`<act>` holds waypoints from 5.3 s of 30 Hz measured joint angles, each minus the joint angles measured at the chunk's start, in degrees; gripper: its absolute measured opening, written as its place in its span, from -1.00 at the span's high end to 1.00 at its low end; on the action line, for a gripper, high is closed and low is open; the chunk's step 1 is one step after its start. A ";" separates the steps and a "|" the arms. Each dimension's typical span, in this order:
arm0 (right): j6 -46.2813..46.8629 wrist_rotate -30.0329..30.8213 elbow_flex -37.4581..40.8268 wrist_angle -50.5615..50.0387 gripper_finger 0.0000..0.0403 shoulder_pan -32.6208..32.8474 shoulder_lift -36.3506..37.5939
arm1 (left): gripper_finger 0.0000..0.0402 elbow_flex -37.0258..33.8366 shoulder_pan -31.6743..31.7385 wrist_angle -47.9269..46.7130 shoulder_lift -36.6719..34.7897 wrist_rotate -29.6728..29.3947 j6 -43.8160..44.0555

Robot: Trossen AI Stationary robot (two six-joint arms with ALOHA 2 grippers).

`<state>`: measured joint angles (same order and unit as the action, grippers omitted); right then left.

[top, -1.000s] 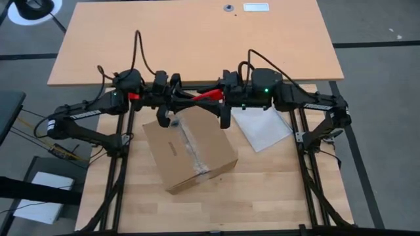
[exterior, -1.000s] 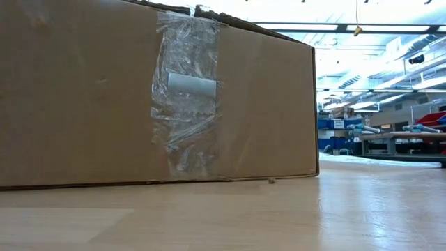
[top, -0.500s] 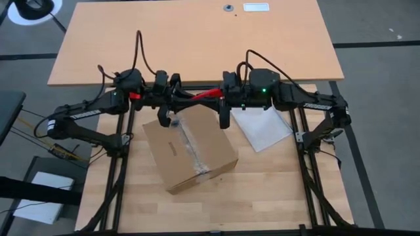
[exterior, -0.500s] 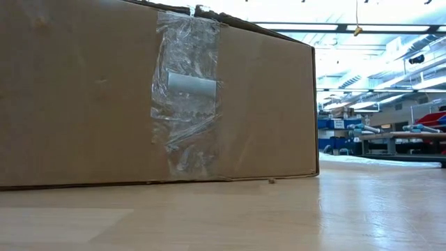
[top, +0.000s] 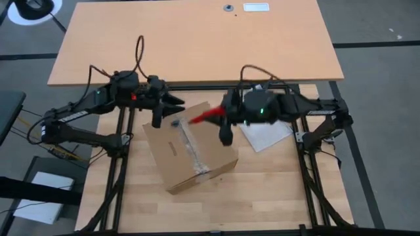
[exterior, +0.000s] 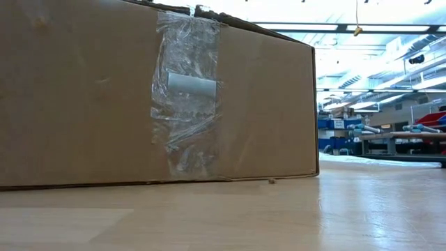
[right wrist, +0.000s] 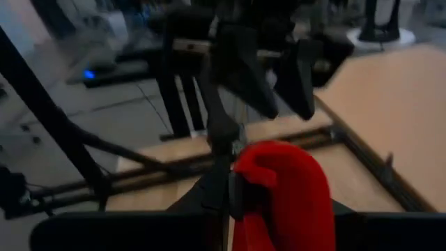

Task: Unpack boxes
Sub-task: Open the cardboard box using the cutter

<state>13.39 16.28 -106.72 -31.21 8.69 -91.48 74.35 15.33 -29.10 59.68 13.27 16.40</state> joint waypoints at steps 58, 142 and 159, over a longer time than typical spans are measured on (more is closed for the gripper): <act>40.22 23.17 -0.04 -15.58 0.71 7.97 -19.06 | 0.22 -34.36 1.94 17.71 6.25 -8.40 -5.27; 34.86 2.09 -5.57 -24.04 0.71 5.04 -18.19 | 0.22 -12.19 5.97 -25.08 1.55 -21.83 -24.98; 21.25 -1.54 -5.70 -25.52 0.71 -3.02 -18.02 | 0.22 -20.82 2.63 -37.96 -9.26 -14.57 16.28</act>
<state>34.63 14.74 -112.42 -56.73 5.67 -109.49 53.53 17.97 -67.06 50.42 -1.30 32.67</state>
